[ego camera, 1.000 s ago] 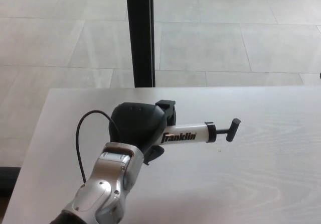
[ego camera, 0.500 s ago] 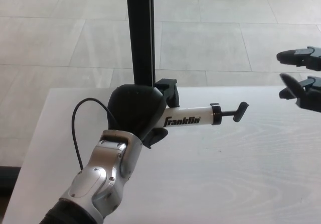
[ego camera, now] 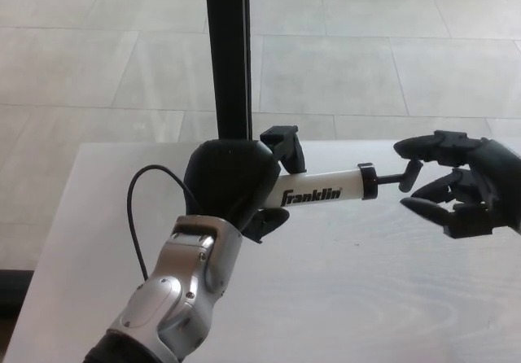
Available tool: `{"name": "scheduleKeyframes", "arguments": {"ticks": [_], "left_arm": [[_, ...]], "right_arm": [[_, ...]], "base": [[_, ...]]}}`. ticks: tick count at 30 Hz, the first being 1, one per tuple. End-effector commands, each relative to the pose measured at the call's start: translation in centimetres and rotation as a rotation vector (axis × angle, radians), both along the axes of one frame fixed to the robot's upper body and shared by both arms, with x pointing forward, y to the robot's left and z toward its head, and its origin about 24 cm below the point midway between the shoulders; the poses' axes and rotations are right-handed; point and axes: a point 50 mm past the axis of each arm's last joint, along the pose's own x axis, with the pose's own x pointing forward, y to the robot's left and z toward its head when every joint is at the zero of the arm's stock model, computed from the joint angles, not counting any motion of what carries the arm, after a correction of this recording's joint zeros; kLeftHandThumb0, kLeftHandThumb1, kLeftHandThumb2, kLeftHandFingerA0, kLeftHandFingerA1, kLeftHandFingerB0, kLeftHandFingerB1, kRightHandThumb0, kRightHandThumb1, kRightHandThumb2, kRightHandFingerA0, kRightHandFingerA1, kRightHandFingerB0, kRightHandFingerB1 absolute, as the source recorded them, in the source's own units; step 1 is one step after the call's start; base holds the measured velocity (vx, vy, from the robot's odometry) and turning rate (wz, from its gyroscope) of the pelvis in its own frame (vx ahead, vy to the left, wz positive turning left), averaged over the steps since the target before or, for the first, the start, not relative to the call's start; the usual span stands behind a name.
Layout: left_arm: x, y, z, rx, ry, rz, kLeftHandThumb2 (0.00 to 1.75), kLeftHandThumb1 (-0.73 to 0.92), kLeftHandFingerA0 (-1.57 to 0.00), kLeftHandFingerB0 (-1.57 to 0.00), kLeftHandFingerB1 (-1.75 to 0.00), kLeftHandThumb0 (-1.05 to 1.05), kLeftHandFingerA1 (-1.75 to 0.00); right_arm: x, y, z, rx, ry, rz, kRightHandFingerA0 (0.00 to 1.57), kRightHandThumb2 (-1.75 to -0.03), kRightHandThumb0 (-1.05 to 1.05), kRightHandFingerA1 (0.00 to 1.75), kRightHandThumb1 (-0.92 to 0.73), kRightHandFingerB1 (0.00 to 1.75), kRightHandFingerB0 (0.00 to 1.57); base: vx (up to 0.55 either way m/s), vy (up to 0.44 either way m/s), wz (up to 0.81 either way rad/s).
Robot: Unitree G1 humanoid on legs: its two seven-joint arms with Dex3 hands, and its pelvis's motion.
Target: The robot uses its left hand to lift the air pump kept on the middle of the desk and use the right hand to pull out the handle
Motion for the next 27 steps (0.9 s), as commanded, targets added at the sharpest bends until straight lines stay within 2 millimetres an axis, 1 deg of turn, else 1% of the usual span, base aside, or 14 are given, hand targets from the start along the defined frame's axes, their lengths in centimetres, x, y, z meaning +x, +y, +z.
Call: {"name": "scheduleKeyframes", "arguments": {"ticks": [1,3,10,12,15,16,17,19,20,21,23,24,25,27], "left_arm": [[-0.1,0.2,-0.2,-0.040,0.041,0.027,1.17,0.48,-0.90,-0.72,-1.59,-0.13,-1.75],[-0.2,0.0,-0.3,-0.062,0.047,0.020,1.17,0.47,-0.92,-0.73,-1.60,-0.14,-1.75],[-0.6,-0.5,-0.9,-0.071,0.048,0.015,1.19,0.45,-0.93,-0.79,-1.53,-0.16,-1.75],[-0.9,-0.5,-1.1,-0.074,0.056,0.004,1.17,0.48,-0.91,-0.78,-1.54,-0.17,-1.75],[-1.0,-0.5,-1.4,-0.082,0.052,-0.005,1.15,0.49,-0.92,-0.76,-1.57,-0.16,-1.75],[-1.0,-0.6,-1.4,-0.079,0.050,-0.005,1.15,0.48,-1.21,-0.99,-1.24,-0.22,-1.39],[-1.0,-0.6,-1.4,-0.077,0.048,-0.004,1.17,0.48,-0.92,-0.78,-1.54,-0.17,-1.75],[-1.0,-0.6,-1.4,-0.076,0.044,-0.003,1.17,0.48,-0.95,-0.82,-1.54,-0.17,-1.75],[-1.0,-0.6,-1.5,-0.076,0.042,-0.003,1.17,0.48,-0.95,-0.82,-1.54,-0.17,-1.75],[-1.1,-0.6,-1.5,-0.078,0.045,-0.002,1.15,0.48,-1.22,-1.01,-1.26,-0.24,-1.40],[-1.1,-0.6,-1.4,-0.081,0.049,-0.002,1.15,0.48,-1.22,-1.01,-1.26,-0.24,-1.40],[-1.0,-0.6,-1.3,-0.074,0.044,0.004,1.18,0.48,-0.92,-0.80,-1.56,-0.16,-1.75],[-1.0,-0.6,-1.4,-0.081,0.048,0.001,1.14,0.49,-1.20,-1.01,-1.26,-0.22,-1.39],[-1.0,-0.6,-1.4,-0.085,0.048,-0.004,1.16,0.48,-1.22,-1.01,-1.26,-0.23,-1.40]], "right_arm": [[0.0,0.3,-0.3,-0.072,-0.052,-0.001,0.22,-0.54,-0.43,1.01,-0.46,0.36,0.42],[0.1,0.4,-0.5,-0.079,-0.072,-0.018,0.24,-0.54,-0.47,0.93,-0.48,0.38,0.42],[0.5,0.2,-0.7,-0.034,-0.147,-0.092,0.32,-0.55,-0.40,1.07,-0.49,0.38,0.53],[0.5,0.1,-0.7,0.010,-0.205,-0.110,0.63,-0.56,-0.31,1.02,-0.56,0.43,0.57],[0.5,-0.2,-0.6,0.066,-0.238,-0.136,0.74,-0.59,-0.32,0.98,-0.68,0.43,0.60],[0.4,-0.4,-0.5,0.110,-0.258,-0.151,0.87,-0.61,-0.27,0.99,-0.76,0.49,0.65],[0.4,-0.5,-0.4,0.135,-0.290,-0.163,0.94,-0.63,-0.24,1.04,-0.77,0.55,0.70],[0.3,-0.5,-0.3,0.177,-0.326,-0.184,1.09,-0.81,-0.17,1.32,-0.74,0.73,0.79],[0.3,-0.5,-0.2,0.196,-0.342,-0.194,1.09,-0.81,-0.17,1.32,-0.74,0.73,0.79],[0.3,-0.5,-0.2,0.200,-0.350,-0.200,1.06,-0.87,-0.16,1.50,-0.73,0.85,0.84],[0.3,-0.5,-0.1,0.207,-0.363,-0.209,1.06,-0.87,-0.16,1.50,-0.73,0.85,0.84],[0.3,-0.5,0.1,0.222,-0.389,-0.225,0.96,-0.91,-0.14,1.55,-0.71,1.03,0.87],[0.4,-0.5,0.2,0.225,-0.405,-0.229,0.92,-0.95,-0.14,1.56,-0.68,1.11,0.86],[0.4,-0.5,0.2,0.239,-0.421,-0.233,0.91,-1.08,-0.10,1.57,-0.64,1.31,0.86]], "base": [[0.00,0.000,0.00],[0.00,0.000,0.00],[0.00,0.000,0.00],[0.00,0.000,0.00],[0.00,0.000,0.00],[0.00,0.000,0.00],[0.00,0.000,0.00],[0.00,0.000,0.00],[0.00,0.000,0.00],[0.00,0.000,0.00],[0.00,0.000,0.00],[0.00,0.000,0.00],[0.00,0.000,0.00],[0.00,0.000,0.00]]}}
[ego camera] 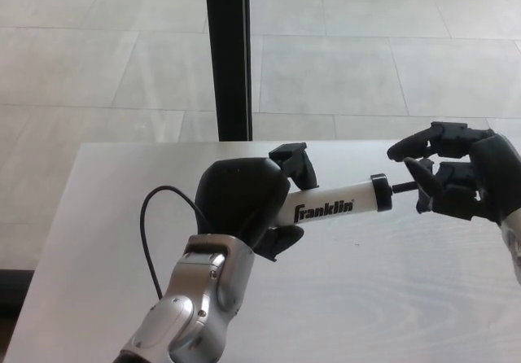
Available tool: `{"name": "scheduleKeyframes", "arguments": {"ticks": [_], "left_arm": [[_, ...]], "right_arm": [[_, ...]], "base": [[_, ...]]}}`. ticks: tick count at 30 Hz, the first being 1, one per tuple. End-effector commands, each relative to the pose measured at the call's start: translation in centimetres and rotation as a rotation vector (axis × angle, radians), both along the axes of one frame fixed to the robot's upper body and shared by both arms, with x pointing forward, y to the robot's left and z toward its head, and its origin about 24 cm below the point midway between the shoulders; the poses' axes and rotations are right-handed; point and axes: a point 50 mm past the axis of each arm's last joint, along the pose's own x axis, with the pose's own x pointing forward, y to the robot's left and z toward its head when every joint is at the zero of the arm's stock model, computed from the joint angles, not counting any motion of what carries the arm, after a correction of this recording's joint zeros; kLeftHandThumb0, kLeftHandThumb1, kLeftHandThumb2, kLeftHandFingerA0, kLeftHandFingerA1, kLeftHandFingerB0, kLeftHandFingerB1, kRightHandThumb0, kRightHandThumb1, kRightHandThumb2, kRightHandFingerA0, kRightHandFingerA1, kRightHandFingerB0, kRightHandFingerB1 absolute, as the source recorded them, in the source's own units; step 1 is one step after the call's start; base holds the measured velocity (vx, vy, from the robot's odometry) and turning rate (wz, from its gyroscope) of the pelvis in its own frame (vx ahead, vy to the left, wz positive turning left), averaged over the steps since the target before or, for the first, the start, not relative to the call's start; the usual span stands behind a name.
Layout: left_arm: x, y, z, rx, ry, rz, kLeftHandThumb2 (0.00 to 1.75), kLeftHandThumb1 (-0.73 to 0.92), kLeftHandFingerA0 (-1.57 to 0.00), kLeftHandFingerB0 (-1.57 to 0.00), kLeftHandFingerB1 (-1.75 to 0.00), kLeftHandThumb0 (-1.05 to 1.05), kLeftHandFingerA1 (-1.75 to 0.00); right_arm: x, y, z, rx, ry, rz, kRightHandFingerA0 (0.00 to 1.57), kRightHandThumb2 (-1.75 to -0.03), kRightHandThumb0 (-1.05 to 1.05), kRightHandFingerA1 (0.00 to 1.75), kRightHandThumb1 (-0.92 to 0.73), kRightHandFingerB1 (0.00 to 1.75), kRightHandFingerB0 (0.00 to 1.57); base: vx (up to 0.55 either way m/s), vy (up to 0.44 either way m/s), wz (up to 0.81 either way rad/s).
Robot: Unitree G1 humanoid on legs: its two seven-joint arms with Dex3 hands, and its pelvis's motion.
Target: The robot uses its left hand to lift the air pump kept on the middle of the desk and use the right hand to pull out the handle
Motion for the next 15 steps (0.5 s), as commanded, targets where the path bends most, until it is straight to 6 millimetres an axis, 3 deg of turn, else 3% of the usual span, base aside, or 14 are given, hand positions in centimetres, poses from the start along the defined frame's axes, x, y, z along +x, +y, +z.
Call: {"name": "scheduleKeyframes", "arguments": {"ticks": [1,3,4,8,9,10,11,12,15], "left_arm": [[-0.1,0.2,-0.1,-0.024,-0.009,0.007,1.16,0.48,-1.22,-1.01,-1.26,-0.23,-1.40],[-0.1,0.2,-0.1,-0.023,-0.010,0.009,1.16,0.48,-1.22,-1.01,-1.26,-0.23,-1.40],[0.0,0.2,0.0,-0.024,-0.011,0.009,1.17,0.48,-0.92,-0.78,-1.57,-0.16,-1.75],[0.1,0.2,0.3,-0.032,-0.022,0.006,1.18,0.47,-0.92,-0.76,-1.59,-0.16,-1.75],[0.2,0.1,0.5,-0.038,-0.020,0.005,1.11,0.51,-0.92,-0.74,-1.58,-0.16,-1.75],[0.2,0.0,0.7,-0.040,-0.022,0.004,1.11,0.52,-0.92,-0.76,-1.52,-0.17,-1.75],[0.2,0.0,0.8,-0.041,-0.024,0.004,1.11,0.52,-0.92,-0.76,-1.52,-0.17,-1.75],[0.3,0.0,0.9,-0.047,-0.024,0.003,1.10,0.53,-0.93,-0.79,-1.44,-0.17,-1.75],[0.4,-0.2,1.3,-0.048,-0.030,0.002,1.12,0.50,-0.92,-0.78,-1.45,-0.15,-1.75]], "right_arm": [[-0.3,-0.7,0.9,0.083,-0.193,-0.078,0.90,-1.10,-0.10,1.60,-0.63,1.36,0.85],[-0.2,-0.6,0.9,0.083,-0.196,-0.079,0.90,-1.10,-0.10,1.60,-0.63,1.36,0.85],[-0.2,-0.6,0.9,0.081,-0.198,-0.077,0.92,-1.15,-0.08,1.66,-0.60,1.43,0.85],[-0.2,-0.6,0.7,0.058,-0.176,-0.052,0.91,-1.09,-0.09,1.70,-0.59,1.48,0.82],[-0.2,-0.6,0.6,0.041,-0.171,-0.045,0.93,-1.08,-0.11,1.71,-0.59,1.50,0.83],[-0.2,-0.6,0.5,0.032,-0.173,-0.040,1.24,-1.12,-0.15,1.41,-0.53,1.25,1.01],[-0.2,-0.6,0.4,0.030,-0.175,-0.039,1.24,-1.12,-0.15,1.41,-0.53,1.25,1.01],[-0.2,-0.7,0.3,0.028,-0.174,-0.035,0.93,-1.07,-0.09,1.72,-0.56,1.49,0.82],[-0.2,-0.8,0.3,0.023,-0.168,-0.034,0.90,-1.02,-0.10,1.70,-0.58,1.48,0.82]], "base": [[0.00,0.000,0.00],[0.00,0.000,0.00],[0.00,0.000,0.00],[0.00,0.000,0.00],[0.00,0.000,0.00],[0.00,0.000,0.00],[0.00,0.000,0.00],[0.00,0.000,0.00],[0.00,0.000,0.00]]}}
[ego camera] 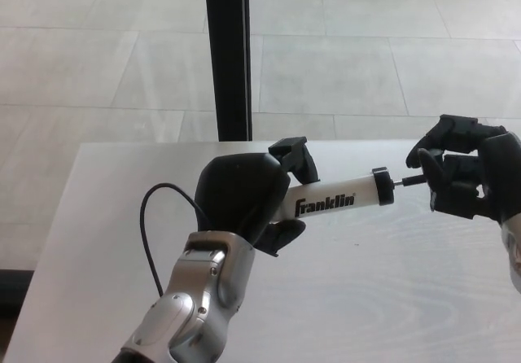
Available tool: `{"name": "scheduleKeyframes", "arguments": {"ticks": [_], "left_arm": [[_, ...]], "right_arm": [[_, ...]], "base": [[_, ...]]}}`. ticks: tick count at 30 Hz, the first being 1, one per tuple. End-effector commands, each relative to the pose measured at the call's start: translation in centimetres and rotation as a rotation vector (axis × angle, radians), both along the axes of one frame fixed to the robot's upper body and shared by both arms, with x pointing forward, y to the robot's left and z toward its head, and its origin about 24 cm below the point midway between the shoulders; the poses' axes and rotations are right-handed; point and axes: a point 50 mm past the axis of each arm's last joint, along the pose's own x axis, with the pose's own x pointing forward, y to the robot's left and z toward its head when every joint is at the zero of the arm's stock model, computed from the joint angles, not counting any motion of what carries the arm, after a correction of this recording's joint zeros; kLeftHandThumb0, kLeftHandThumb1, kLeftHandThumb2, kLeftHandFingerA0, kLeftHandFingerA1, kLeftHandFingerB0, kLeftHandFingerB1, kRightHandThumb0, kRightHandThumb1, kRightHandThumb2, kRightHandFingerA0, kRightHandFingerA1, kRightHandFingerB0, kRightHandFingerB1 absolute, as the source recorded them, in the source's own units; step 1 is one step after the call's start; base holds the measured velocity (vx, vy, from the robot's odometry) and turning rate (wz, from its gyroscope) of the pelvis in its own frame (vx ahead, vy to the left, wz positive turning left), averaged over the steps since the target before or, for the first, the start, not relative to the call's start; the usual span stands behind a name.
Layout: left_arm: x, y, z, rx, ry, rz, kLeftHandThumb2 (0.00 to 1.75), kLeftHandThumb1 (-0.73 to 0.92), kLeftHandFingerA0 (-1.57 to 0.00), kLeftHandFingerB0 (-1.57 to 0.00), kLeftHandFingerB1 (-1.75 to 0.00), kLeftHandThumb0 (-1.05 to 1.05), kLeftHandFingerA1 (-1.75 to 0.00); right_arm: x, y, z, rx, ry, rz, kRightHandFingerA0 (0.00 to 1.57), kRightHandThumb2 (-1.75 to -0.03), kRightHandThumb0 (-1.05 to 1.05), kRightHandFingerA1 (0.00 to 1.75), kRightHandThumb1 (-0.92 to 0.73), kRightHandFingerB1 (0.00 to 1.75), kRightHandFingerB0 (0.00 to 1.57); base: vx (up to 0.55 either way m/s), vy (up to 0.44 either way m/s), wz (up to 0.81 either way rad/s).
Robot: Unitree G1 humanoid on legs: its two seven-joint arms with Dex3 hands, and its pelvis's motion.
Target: The robot uses its left hand to lift the air pump kept on the middle of the desk and use the right hand to pull out the handle
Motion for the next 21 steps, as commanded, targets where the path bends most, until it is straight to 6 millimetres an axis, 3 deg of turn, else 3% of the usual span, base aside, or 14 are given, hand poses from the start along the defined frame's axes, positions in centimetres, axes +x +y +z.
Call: {"name": "scheduleKeyframes", "arguments": {"ticks": [1,3,5,10,12,15,16,19,20,21], "left_arm": [[0.3,-0.1,0.9,-0.018,-0.016,0.002,1.12,0.50,-0.91,-0.77,-1.46,-0.15,-1.75],[0.3,-0.1,0.9,-0.020,-0.012,0.004,1.12,0.50,-0.91,-0.77,-1.46,-0.15,-1.75],[0.3,0.0,0.8,-0.016,-0.017,-0.001,1.07,0.53,-0.89,-0.75,-1.46,-0.15,-1.75],[0.5,0.1,1.0,-0.032,-0.029,-0.004,1.12,0.51,-0.91,-0.78,-1.48,-0.15,-1.75],[0.5,0.3,1.2,-0.037,-0.026,-0.004,1.11,0.53,-0.92,-0.70,-1.59,-0.17,-1.75],[0.6,0.6,1.5,-0.035,-0.026,0.003,1.13,0.52,-0.91,-0.69,-1.61,-0.16,-1.75],[0.6,0.8,1.4,-0.031,-0.029,0.007,1.16,0.47,-1.21,-1.00,-1.27,-0.23,-1.41],[0.6,1.2,1.3,-0.010,-0.041,0.016,1.17,0.48,-1.22,-1.00,-1.26,-0.23,-1.42],[0.6,1.3,1.2,-0.010,-0.039,0.016,1.23,0.46,-0.91,-0.79,-1.54,-0.16,-1.75],[0.6,1.5,1.1,-0.010,-0.040,0.016,1.24,0.46,-0.90,-0.80,-1.54,-0.16,-1.75]], "right_arm": [[-0.1,-0.6,0.5,-0.018,-0.058,-0.005,0.94,-1.05,-0.08,1.68,-0.60,1.43,0.81],[-0.1,-0.8,0.6,-0.021,-0.061,-0.006,0.94,-1.05,-0.08,1.68,-0.60,1.43,0.81],[0.0,-1.2,0.6,-0.052,-0.067,-0.027,0.90,-0.97,-0.15,1.74,-0.59,1.55,0.79],[-0.1,-1.7,0.6,-0.097,-0.074,-0.062,0.86,-0.94,-0.17,1.75,-0.60,1.62,0.72],[0.0,-2.1,0.7,-0.118,-0.079,-0.080,0.83,-0.93,-0.19,1.75,-0.59,1.67,0.68],[0.0,-2.5,0.8,-0.140,-0.088,-0.102,0.83,-0.95,-0.19,1.75,-0.59,1.67,0.68],[0.0,-2.8,0.9,-0.144,-0.094,-0.107,0.81,-0.95,-0.19,1.75,-0.57,1.70,0.66],[0.0,-3.2,1.0,-0.156,-0.104,-0.128,0.82,-0.96,-0.20,1.75,-0.56,1.69,0.67],[0.0,-3.4,1.0,-0.155,-0.099,-0.135,0.81,-0.97,-0.19,1.75,-0.57,1.69,0.66],[0.0,-3.5,1.1,-0.159,-0.103,-0.139,0.81,-0.99,-0.17,1.75,-0.56,1.67,0.68]], "base": [[0.00,0.000,0.00],[0.00,0.000,0.00],[0.00,0.000,0.00],[0.00,0.000,0.00],[0.00,0.000,0.00],[0.00,0.000,0.00],[0.00,0.000,0.00],[0.00,0.000,0.00],[0.00,0.000,0.00],[0.00,0.000,0.00]]}}
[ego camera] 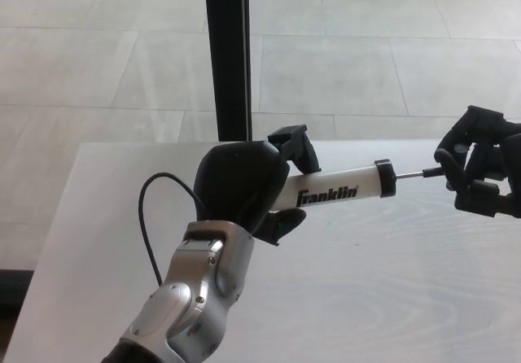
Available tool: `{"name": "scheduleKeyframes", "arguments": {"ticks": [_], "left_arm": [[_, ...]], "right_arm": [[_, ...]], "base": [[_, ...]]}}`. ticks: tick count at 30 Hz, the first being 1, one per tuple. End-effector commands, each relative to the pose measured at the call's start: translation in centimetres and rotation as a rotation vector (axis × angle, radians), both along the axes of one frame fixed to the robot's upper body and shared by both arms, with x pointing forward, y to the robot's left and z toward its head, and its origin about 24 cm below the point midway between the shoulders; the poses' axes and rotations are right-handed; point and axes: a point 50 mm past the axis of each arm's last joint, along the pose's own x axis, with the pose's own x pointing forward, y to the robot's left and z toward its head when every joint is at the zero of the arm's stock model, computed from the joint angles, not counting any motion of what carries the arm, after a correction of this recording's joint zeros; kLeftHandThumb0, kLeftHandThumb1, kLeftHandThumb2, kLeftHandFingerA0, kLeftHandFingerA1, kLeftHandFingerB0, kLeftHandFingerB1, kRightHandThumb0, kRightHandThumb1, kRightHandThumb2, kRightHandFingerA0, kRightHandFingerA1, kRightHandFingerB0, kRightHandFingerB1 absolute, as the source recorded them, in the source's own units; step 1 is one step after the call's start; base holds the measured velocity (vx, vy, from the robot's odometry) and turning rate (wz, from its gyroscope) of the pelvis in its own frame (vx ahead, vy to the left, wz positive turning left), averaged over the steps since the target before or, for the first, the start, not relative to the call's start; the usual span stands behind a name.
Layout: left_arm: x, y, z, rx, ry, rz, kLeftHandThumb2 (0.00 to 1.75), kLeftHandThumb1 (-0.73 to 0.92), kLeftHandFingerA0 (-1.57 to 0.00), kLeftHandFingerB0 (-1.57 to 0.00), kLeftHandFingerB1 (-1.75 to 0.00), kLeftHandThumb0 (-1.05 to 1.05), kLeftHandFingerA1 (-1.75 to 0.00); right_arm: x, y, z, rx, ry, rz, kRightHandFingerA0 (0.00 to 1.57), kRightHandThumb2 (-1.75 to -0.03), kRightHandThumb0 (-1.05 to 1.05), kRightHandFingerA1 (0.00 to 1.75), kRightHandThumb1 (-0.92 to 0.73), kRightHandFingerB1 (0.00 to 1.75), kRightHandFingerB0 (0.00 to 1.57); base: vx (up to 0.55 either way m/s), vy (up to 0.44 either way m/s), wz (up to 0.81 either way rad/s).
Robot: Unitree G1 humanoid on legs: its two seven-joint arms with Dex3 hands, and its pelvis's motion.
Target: The robot uses its left hand to lift the air pump kept on the middle of the desk and use the right hand to pull out the handle
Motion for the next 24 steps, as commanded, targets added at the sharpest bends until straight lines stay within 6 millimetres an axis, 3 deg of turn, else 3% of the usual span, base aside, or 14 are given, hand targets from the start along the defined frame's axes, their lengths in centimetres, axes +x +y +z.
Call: {"name": "scheduleKeyframes", "arguments": {"ticks": [1,2,3,4,6,7,8,9,11,13,14,21,22,24], "left_arm": [[0.1,1.1,0.1,-0.003,-0.022,0.006,1.24,0.45,-0.90,-0.78,-1.55,-0.15,-1.75],[0.1,1.3,0.1,0.010,-0.023,0.009,1.24,0.45,-0.91,-0.78,-1.56,-0.16,-1.75],[0.0,1.4,0.1,0.025,-0.026,0.014,1.17,0.49,-1.19,-0.96,-1.25,-0.25,-1.40],[0.0,1.5,0.1,0.038,-0.030,0.021,1.18,0.49,-0.88,-0.72,-1.58,-0.17,-1.75],[-0.1,1.6,0.0,0.039,-0.033,0.021,1.18,0.49,-0.88,-0.72,-1.58,-0.17,-1.75],[-0.1,2.1,-0.4,0.001,-0.040,0.013,1.18,0.47,-1.22,-1.00,-1.27,-0.24,-1.41],[-0.1,2.2,-0.4,0.013,-0.045,0.016,1.23,0.46,-0.92,-0.80,-1.53,-0.17,-1.75],[-0.1,2.4,-0.6,0.020,-0.047,0.020,1.22,0.46,-0.90,-0.79,-1.54,-0.17,-1.75],[-0.2,2.5,-0.7,0.015,-0.035,0.031,1.18,0.47,-1.22,-1.00,-1.27,-0.24,-1.42],[-0.3,2.7,-0.8,0.017,-0.034,0.033,1.19,0.46,-1.23,-1.00,-1.25,-0.23,-1.42],[-0.3,2.8,-0.9,0.015,-0.033,0.036,1.27,0.44,-0.95,-0.81,-1.53,-0.16,-1.75],[-0.5,3.5,-1.9,0.031,-0.018,0.043,1.27,0.43,-0.87,-0.78,-1.59,-0.16,-1.75],[-0.7,3.8,-2.1,0.022,-0.017,0.044,1.17,0.46,-1.17,-1.02,-1.28,-0.22,-1.39],[-0.8,3.9,-2.3,0.024,-0.019,0.048,1.18,0.46,-1.17,-1.03,-1.29,-0.22,-1.39]], "right_arm": [[-0.1,-1.3,0.9,-0.040,-0.055,-0.061,0.81,-1.01,-0.17,1.75,-0.55,1.67,0.69],[0.0,-1.4,1.0,-0.034,-0.056,-0.067,0.82,-1.01,-0.17,1.75,-0.55,1.67,0.69],[0.0,-1.5,1.1,-0.034,-0.060,-0.072,0.83,-0.99,-0.17,1.75,-0.55,1.66,0.71],[0.0,-1.6,1.2,-0.036,-0.064,-0.078,0.82,-1.00,-0.16,1.75,-0.56,1.64,0.70],[0.0,-1.7,1.2,-0.034,-0.064,-0.080,0.82,-1.00,-0.16,1.75,-0.56,1.64,0.70],[0.0,-2.1,1.4,-0.036,-0.068,-0.109,0.83,-0.98,-0.17,1.75,-0.57,1.63,0.71],[0.0,-2.2,1.5,-0.032,-0.070,-0.112,0.83,-1.02,-0.16,1.75,-0.56,1.61,0.72],[0.0,-2.3,1.5,-0.031,-0.071,-0.115,0.83,-1.03,-0.15,1.75,-0.56,1.60,0.72],[0.0,-2.5,1.5,-0.036,-0.068,-0.125,0.83,-1.02,-0.17,1.75,-0.56,1.59,0.72],[0.0,-2.6,1.6,-0.032,-0.068,-0.126,0.84,-1.04,-0.16,1.75,-0.55,1.57,0.73],[0.1,-2.6,1.6,-0.026,-0.071,-0.125,0.84,-1.04,-0.16,1.75,-0.54,1.55,0.75],[0.1,-3.1,1.6,0.005,-0.080,-0.137,0.85,-1.10,-0.13,1.75,-0.51,1.54,0.77],[0.1,-3.1,1.6,0.003,-0.085,-0.142,0.85,-1.10,-0.13,1.75,-0.52,1.55,0.77],[0.1,-3.1,1.6,0.002,-0.086,-0.140,0.85,-1.11,-0.13,1.75,-0.51,1.56,0.77]], "base": [[0.00,0.000,0.00],[0.00,0.000,0.00],[0.00,0.000,0.00],[0.00,0.000,0.00],[0.00,0.000,0.00],[0.00,0.000,0.00],[0.00,0.000,0.00],[0.00,0.000,0.00],[0.00,0.000,0.00],[0.00,0.000,0.00],[0.00,0.000,0.00],[0.00,0.000,0.00],[0.00,0.000,0.00],[0.00,0.000,0.00]]}}
